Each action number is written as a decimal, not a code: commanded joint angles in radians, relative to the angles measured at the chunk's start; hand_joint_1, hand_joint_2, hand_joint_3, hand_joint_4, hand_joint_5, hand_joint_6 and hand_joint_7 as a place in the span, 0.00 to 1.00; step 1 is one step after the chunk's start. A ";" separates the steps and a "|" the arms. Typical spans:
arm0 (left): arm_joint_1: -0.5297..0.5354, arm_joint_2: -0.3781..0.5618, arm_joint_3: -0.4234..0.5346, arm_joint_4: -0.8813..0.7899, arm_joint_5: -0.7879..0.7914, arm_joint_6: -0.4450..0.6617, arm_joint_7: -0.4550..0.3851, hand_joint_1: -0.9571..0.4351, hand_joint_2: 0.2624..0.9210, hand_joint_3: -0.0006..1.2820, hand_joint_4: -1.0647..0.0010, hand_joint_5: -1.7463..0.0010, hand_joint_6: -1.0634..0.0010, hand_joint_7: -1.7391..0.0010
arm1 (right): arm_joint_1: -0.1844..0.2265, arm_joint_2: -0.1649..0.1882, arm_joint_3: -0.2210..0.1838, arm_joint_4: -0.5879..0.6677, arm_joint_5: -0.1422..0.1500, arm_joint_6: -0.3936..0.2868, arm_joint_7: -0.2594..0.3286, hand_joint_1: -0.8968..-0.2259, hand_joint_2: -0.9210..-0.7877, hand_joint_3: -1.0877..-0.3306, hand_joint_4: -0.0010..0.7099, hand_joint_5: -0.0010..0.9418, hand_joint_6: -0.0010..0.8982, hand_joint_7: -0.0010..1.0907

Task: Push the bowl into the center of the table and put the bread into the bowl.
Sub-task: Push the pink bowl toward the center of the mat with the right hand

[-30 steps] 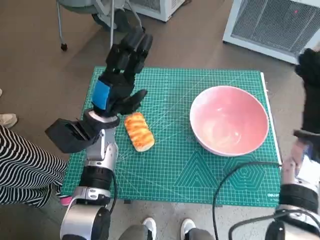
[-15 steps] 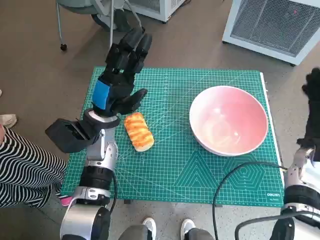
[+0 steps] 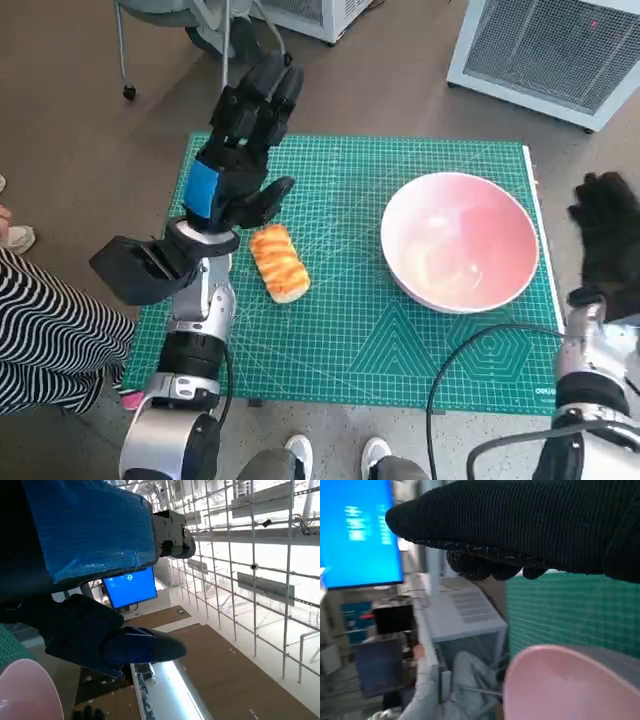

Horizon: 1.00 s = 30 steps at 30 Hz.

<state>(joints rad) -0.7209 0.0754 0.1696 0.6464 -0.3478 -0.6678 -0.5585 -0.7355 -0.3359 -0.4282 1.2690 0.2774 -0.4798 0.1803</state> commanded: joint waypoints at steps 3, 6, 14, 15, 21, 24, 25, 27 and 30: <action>0.008 0.023 0.006 -0.014 0.005 0.004 -0.004 0.20 1.00 0.28 0.89 1.00 1.00 0.76 | -0.009 0.064 -0.025 0.028 0.022 0.062 0.026 0.37 0.00 0.34 0.11 0.00 0.03 0.25; 0.012 0.029 0.010 -0.010 0.004 0.000 -0.004 0.20 1.00 0.28 0.89 1.00 1.00 0.77 | -0.021 0.085 -0.031 0.030 0.025 0.077 0.040 0.35 0.00 0.37 0.12 0.00 0.05 0.25; 0.025 0.040 0.015 -0.010 0.005 -0.009 -0.002 0.19 1.00 0.27 0.89 1.00 1.00 0.76 | -0.048 0.125 -0.033 0.033 0.019 0.102 0.060 0.37 0.00 0.37 0.14 0.01 0.08 0.25; 0.025 0.042 0.015 -0.010 0.005 -0.009 -0.001 0.19 1.00 0.27 0.89 1.00 1.00 0.76 | -0.050 0.128 -0.033 0.033 0.019 0.105 0.063 0.38 0.00 0.37 0.14 0.01 0.08 0.25; 0.033 0.047 0.018 -0.007 0.007 -0.016 0.006 0.19 1.00 0.27 0.89 1.00 0.99 0.76 | -0.068 0.156 -0.048 0.031 0.036 0.128 0.091 0.37 0.00 0.37 0.14 0.01 0.08 0.24; 0.036 0.048 0.019 -0.009 0.009 -0.017 0.009 0.18 1.00 0.27 0.89 1.00 0.99 0.76 | -0.078 0.171 -0.056 0.031 0.049 0.141 0.101 0.36 0.00 0.37 0.14 0.01 0.08 0.23; 0.037 0.048 0.019 -0.011 0.009 -0.017 0.010 0.18 1.00 0.27 0.89 1.00 0.99 0.76 | -0.080 0.175 -0.058 0.030 0.052 0.143 0.103 0.36 0.00 0.37 0.14 0.01 0.08 0.23; 0.039 0.049 0.020 -0.014 0.008 -0.015 0.010 0.18 1.00 0.26 0.89 1.00 0.99 0.76 | -0.083 0.183 -0.061 0.029 0.056 0.148 0.109 0.37 0.00 0.36 0.15 0.01 0.08 0.23; 0.039 0.050 0.022 -0.010 0.006 -0.016 0.008 0.18 1.00 0.26 0.89 1.00 0.99 0.77 | -0.090 0.196 -0.067 0.029 0.061 0.158 0.117 0.36 0.00 0.36 0.15 0.01 0.08 0.22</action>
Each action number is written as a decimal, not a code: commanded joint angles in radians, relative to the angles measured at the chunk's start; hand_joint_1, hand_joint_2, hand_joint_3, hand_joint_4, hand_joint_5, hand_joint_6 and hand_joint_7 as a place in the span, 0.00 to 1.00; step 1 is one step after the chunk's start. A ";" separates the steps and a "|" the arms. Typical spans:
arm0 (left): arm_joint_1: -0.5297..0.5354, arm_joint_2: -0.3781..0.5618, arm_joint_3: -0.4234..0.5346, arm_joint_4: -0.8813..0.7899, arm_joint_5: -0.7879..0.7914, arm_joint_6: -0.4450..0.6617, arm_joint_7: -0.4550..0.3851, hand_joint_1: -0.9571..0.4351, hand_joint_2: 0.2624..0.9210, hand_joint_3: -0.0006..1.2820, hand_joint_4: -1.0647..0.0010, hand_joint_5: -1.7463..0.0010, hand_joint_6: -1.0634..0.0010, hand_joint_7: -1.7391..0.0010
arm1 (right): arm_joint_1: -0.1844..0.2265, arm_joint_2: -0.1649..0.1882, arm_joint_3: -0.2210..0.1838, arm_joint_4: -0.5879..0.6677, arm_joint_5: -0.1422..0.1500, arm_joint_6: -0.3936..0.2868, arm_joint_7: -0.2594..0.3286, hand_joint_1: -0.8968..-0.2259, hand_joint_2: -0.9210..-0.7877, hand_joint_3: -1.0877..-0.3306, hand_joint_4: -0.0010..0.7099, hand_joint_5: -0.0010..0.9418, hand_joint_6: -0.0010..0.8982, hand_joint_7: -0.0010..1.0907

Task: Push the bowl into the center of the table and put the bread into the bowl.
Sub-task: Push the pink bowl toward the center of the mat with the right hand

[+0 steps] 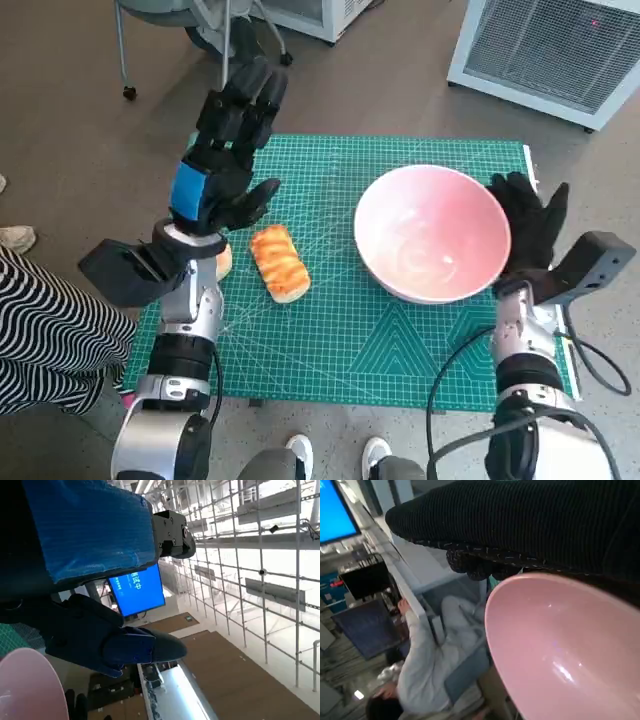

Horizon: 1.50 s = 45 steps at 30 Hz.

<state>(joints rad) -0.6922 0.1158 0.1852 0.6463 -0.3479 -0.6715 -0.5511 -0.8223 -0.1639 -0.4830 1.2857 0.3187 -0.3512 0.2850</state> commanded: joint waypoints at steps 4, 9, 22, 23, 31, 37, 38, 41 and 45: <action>0.010 0.010 0.008 -0.004 0.004 -0.013 0.000 0.18 1.00 0.26 0.89 1.00 0.99 0.77 | -0.012 0.040 -0.021 0.011 0.022 0.037 0.013 0.36 0.00 0.36 0.14 0.01 0.08 0.22; 0.009 0.009 0.009 0.000 0.006 -0.014 -0.001 0.18 1.00 0.26 0.89 1.00 0.99 0.77 | -0.025 0.057 -0.031 0.009 0.031 0.044 0.016 0.37 0.00 0.36 0.14 0.00 0.08 0.22; 0.014 0.005 0.004 -0.010 0.009 -0.013 0.004 0.18 1.00 0.26 0.89 1.00 0.98 0.78 | -0.032 0.069 -0.016 0.004 0.028 0.044 0.026 0.39 0.00 0.34 0.10 0.00 0.07 0.20; 0.014 0.005 0.005 -0.009 0.008 -0.014 0.003 0.18 1.00 0.26 0.89 1.00 0.98 0.78 | -0.031 0.067 -0.015 0.003 0.028 0.044 0.027 0.40 0.00 0.34 0.10 0.00 0.07 0.20; 0.008 -0.004 0.003 0.004 0.008 -0.014 0.004 0.18 1.00 0.26 0.89 1.00 0.98 0.78 | -0.029 0.058 -0.007 -0.004 0.023 0.032 0.034 0.40 0.00 0.34 0.11 0.00 0.08 0.19; 0.003 -0.012 -0.001 0.009 0.012 -0.012 0.008 0.18 1.00 0.27 0.89 1.00 0.98 0.78 | -0.028 0.054 0.018 -0.011 0.004 0.010 0.034 0.40 0.00 0.33 0.12 0.01 0.09 0.19; 0.002 -0.014 -0.002 0.008 0.013 -0.010 0.010 0.18 1.00 0.27 0.89 1.00 0.98 0.78 | -0.028 0.055 0.025 -0.012 -0.001 0.005 0.034 0.40 0.00 0.33 0.12 0.01 0.09 0.19; 0.000 -0.019 -0.007 0.004 0.017 -0.007 0.015 0.19 1.00 0.27 0.89 1.00 0.98 0.78 | -0.028 0.058 0.040 -0.014 -0.011 -0.007 0.033 0.40 0.00 0.33 0.11 0.00 0.08 0.19; -0.004 -0.024 -0.013 0.004 0.020 -0.003 0.019 0.19 1.00 0.27 0.89 1.00 0.98 0.78 | -0.028 0.064 0.060 -0.017 -0.032 -0.026 0.034 0.39 0.00 0.33 0.10 0.00 0.07 0.18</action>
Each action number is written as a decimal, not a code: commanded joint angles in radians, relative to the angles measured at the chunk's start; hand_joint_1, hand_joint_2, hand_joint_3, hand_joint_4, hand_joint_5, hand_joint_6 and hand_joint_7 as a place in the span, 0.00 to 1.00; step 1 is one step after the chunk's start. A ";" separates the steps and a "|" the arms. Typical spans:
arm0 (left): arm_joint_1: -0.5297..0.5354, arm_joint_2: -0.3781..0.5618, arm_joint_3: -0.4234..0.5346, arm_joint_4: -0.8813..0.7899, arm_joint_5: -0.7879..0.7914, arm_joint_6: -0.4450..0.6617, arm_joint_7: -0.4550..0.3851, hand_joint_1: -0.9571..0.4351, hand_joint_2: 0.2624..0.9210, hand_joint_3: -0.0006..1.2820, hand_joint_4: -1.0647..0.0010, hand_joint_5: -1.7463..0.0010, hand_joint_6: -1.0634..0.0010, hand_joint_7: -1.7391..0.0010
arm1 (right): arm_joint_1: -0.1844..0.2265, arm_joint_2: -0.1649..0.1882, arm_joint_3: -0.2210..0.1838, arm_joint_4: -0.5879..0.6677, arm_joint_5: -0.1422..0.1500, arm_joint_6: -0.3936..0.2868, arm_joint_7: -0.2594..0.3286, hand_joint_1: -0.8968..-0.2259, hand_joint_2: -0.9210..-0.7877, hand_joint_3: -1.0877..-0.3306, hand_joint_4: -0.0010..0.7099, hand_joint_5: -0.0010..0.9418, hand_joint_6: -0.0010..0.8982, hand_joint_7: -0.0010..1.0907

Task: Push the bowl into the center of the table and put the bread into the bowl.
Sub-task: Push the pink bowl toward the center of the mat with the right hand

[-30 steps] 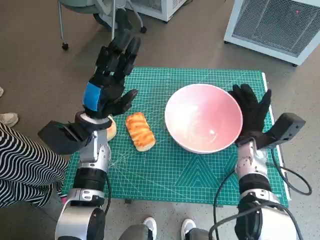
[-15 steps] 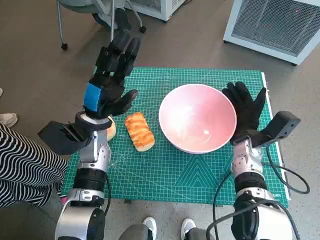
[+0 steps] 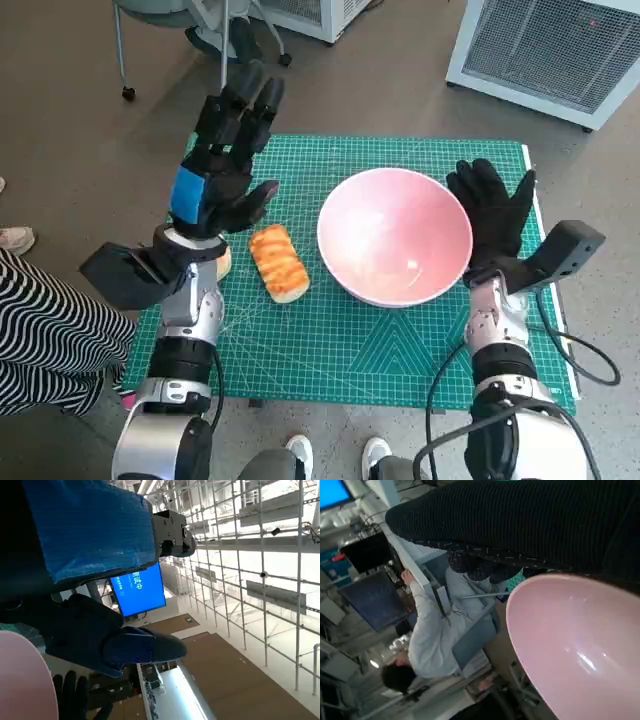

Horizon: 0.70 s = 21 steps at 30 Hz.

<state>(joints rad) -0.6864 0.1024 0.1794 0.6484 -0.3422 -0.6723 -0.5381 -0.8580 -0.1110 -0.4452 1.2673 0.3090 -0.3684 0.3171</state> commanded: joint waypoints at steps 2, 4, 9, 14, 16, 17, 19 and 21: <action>-0.009 -0.013 -0.011 -0.001 0.016 0.000 0.009 0.19 1.00 0.27 0.89 1.00 0.98 0.78 | 0.008 0.010 0.032 0.000 -0.030 -0.017 0.003 0.38 0.00 0.33 0.09 0.00 0.07 0.18; -0.008 -0.016 -0.015 -0.007 0.019 0.002 0.012 0.19 1.00 0.27 0.89 1.00 0.98 0.78 | 0.008 0.006 0.044 -0.003 -0.036 -0.024 0.006 0.36 0.00 0.34 0.09 0.00 0.07 0.18; -0.007 -0.018 -0.018 -0.014 0.023 0.006 0.013 0.19 1.00 0.28 0.89 1.00 0.99 0.77 | 0.014 -0.016 0.060 -0.017 -0.048 -0.043 0.016 0.34 0.00 0.34 0.09 0.00 0.06 0.17; -0.004 -0.018 -0.017 -0.015 0.020 0.008 0.009 0.19 1.00 0.28 0.90 1.00 1.00 0.76 | 0.016 -0.055 0.074 -0.034 -0.065 -0.068 0.015 0.33 0.00 0.35 0.10 0.01 0.07 0.17; -0.002 -0.019 -0.017 -0.018 0.019 0.009 0.008 0.19 1.00 0.28 0.90 1.00 1.00 0.76 | 0.016 -0.069 0.083 -0.048 -0.072 -0.086 0.008 0.33 0.00 0.34 0.11 0.01 0.08 0.17; -0.001 -0.019 -0.018 -0.020 0.020 0.011 0.009 0.19 1.00 0.28 0.90 1.00 1.00 0.76 | 0.015 -0.077 0.089 -0.060 -0.078 -0.103 0.001 0.33 0.00 0.34 0.11 0.01 0.08 0.17; 0.002 -0.019 -0.019 -0.029 0.021 0.015 0.011 0.19 1.00 0.28 0.90 1.00 1.00 0.76 | 0.016 -0.087 0.098 -0.083 -0.086 -0.134 -0.008 0.34 0.00 0.33 0.12 0.01 0.08 0.18; 0.003 -0.019 -0.021 -0.036 0.022 0.019 0.012 0.19 1.00 0.28 0.90 1.00 1.00 0.76 | 0.019 -0.092 0.105 -0.119 -0.095 -0.175 -0.015 0.35 0.00 0.33 0.13 0.01 0.09 0.18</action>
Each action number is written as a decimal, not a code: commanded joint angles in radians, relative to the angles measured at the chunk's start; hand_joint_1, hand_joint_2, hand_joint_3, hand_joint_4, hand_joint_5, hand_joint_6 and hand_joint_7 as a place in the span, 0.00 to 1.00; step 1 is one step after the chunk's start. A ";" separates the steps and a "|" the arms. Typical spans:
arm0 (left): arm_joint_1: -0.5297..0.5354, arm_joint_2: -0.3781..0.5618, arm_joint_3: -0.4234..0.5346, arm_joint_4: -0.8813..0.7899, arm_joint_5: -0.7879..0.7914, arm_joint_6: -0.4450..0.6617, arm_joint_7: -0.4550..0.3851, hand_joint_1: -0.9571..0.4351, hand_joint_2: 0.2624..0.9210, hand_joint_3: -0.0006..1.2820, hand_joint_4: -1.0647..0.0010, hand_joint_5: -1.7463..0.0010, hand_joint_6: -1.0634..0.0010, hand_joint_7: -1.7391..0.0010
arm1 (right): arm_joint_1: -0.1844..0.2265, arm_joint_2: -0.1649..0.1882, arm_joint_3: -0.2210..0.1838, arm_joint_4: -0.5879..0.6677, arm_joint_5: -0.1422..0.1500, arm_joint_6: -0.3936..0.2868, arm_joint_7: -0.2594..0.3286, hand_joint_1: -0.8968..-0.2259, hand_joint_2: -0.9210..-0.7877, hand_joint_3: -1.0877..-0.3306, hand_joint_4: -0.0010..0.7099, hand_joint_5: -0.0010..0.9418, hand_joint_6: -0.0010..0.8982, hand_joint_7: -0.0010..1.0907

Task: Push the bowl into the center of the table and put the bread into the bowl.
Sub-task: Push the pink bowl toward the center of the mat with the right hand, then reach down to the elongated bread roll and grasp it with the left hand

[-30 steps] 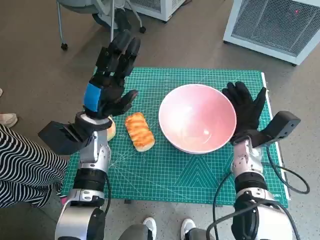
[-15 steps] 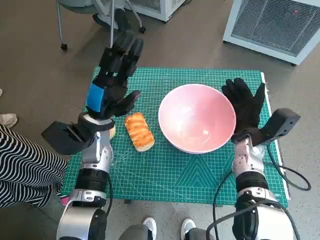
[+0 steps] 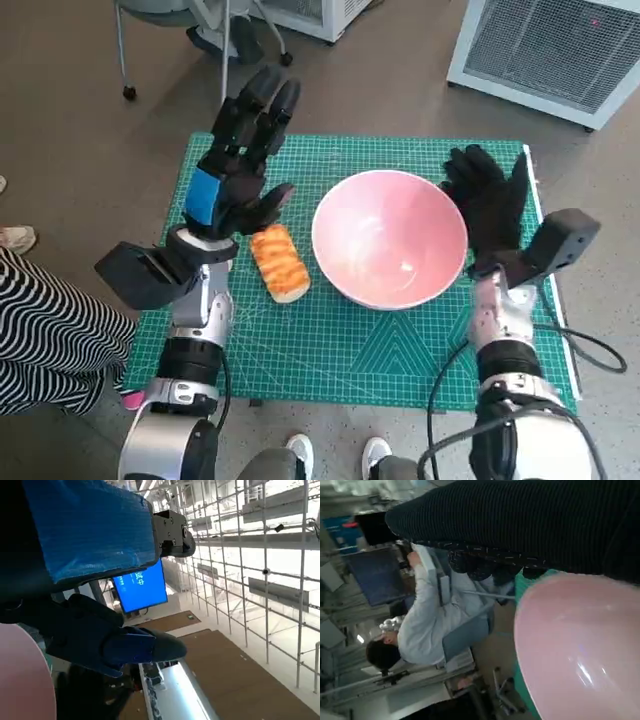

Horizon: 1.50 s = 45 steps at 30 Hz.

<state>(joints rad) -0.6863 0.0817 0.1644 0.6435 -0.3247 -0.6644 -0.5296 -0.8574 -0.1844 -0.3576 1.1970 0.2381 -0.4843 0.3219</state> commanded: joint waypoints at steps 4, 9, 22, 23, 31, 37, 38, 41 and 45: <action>0.001 0.001 -0.009 -0.045 0.007 0.025 0.008 0.18 1.00 0.28 0.90 1.00 1.00 0.76 | 0.037 -0.013 0.038 -0.151 -0.031 -0.127 -0.021 0.35 0.00 0.35 0.14 0.02 0.11 0.19; -0.002 -0.003 -0.019 -0.077 0.012 0.048 0.016 0.18 1.00 0.28 0.89 1.00 1.00 0.75 | 0.085 -0.003 0.075 -0.323 -0.021 -0.199 0.016 0.32 0.00 0.38 0.15 0.02 0.14 0.20; -0.002 0.000 -0.057 -0.184 0.028 0.108 0.031 0.19 1.00 0.30 0.87 0.99 1.00 0.74 | 0.203 -0.002 0.157 -0.724 0.013 -0.178 0.068 0.20 0.00 0.54 0.23 0.03 0.21 0.27; -0.003 0.001 -0.059 -0.192 0.026 0.113 0.029 0.19 1.00 0.30 0.87 0.99 1.00 0.73 | 0.209 -0.003 0.161 -0.740 0.012 -0.177 0.068 0.20 0.00 0.54 0.23 0.03 0.21 0.27; -0.011 0.014 -0.062 -0.221 0.005 0.135 0.002 0.21 1.00 0.30 0.87 0.99 1.00 0.73 | 0.234 -0.014 0.187 -0.792 -0.031 -0.173 0.050 0.21 0.00 0.55 0.25 0.02 0.20 0.29; -0.025 0.070 -0.054 -0.224 0.038 0.122 -0.015 0.21 1.00 0.26 0.87 0.99 1.00 0.72 | 0.244 -0.019 0.199 -0.810 -0.051 -0.153 0.036 0.22 0.00 0.55 0.25 0.02 0.18 0.29; -0.033 0.102 -0.054 -0.221 0.063 0.118 -0.018 0.21 1.00 0.26 0.87 0.99 1.00 0.72 | 0.245 -0.020 0.198 -0.811 -0.051 -0.150 0.035 0.22 0.00 0.55 0.25 0.02 0.18 0.29; -0.052 0.191 -0.057 -0.218 0.130 0.125 -0.029 0.23 0.96 0.22 0.86 0.99 1.00 0.71 | 0.249 -0.021 0.199 -0.819 -0.051 -0.141 0.034 0.22 0.00 0.55 0.25 0.02 0.18 0.29; -0.093 0.363 -0.081 -0.237 0.249 0.184 -0.079 0.28 0.85 0.18 0.86 0.98 1.00 0.70 | 0.255 -0.024 0.195 -0.827 -0.046 -0.127 0.030 0.22 0.00 0.55 0.26 0.02 0.17 0.29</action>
<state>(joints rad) -0.7252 0.3063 0.0950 0.4388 -0.1564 -0.5140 -0.5723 -0.6374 -0.1968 -0.1617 0.3749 0.1939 -0.6364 0.3609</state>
